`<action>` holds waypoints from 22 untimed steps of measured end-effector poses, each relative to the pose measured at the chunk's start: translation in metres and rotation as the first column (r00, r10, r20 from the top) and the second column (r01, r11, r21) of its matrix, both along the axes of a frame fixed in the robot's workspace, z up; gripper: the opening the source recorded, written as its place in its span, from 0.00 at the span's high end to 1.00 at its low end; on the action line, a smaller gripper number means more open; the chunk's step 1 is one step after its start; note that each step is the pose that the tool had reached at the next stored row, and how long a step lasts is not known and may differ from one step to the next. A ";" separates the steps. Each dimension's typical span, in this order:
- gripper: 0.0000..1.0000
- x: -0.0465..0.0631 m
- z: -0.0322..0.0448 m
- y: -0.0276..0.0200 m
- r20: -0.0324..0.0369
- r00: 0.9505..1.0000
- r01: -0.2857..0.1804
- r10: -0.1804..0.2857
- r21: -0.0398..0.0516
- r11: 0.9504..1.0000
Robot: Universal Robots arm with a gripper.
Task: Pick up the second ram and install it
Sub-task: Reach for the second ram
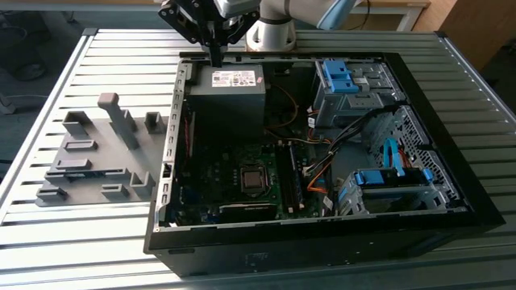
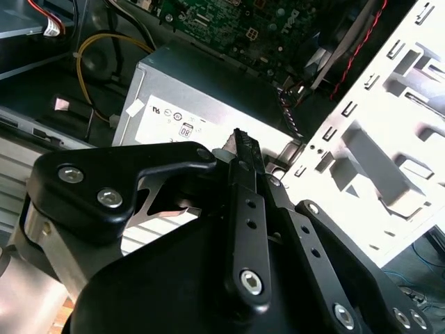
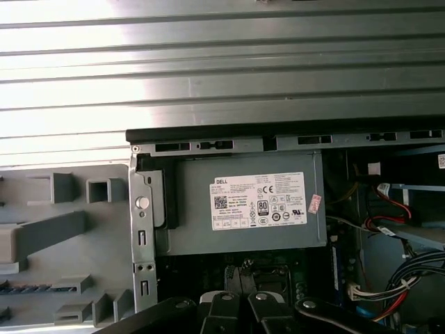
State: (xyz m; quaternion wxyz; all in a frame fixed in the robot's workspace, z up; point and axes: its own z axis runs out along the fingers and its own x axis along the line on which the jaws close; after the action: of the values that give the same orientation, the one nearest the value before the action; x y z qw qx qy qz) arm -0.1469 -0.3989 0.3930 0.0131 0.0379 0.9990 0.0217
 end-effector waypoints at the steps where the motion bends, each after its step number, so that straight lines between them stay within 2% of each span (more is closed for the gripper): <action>1: 0.89 0.000 0.0000 0.0000 0.000 1.000 0.000 0.000 0.000 1.000; 22: 0.89 -0.006 -0.0002 0.0000 0.000 1.000 0.000 0.000 0.000 1.000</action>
State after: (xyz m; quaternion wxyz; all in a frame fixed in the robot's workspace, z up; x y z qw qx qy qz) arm -0.1525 -0.3989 0.3929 0.0131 0.0379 0.9990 0.0217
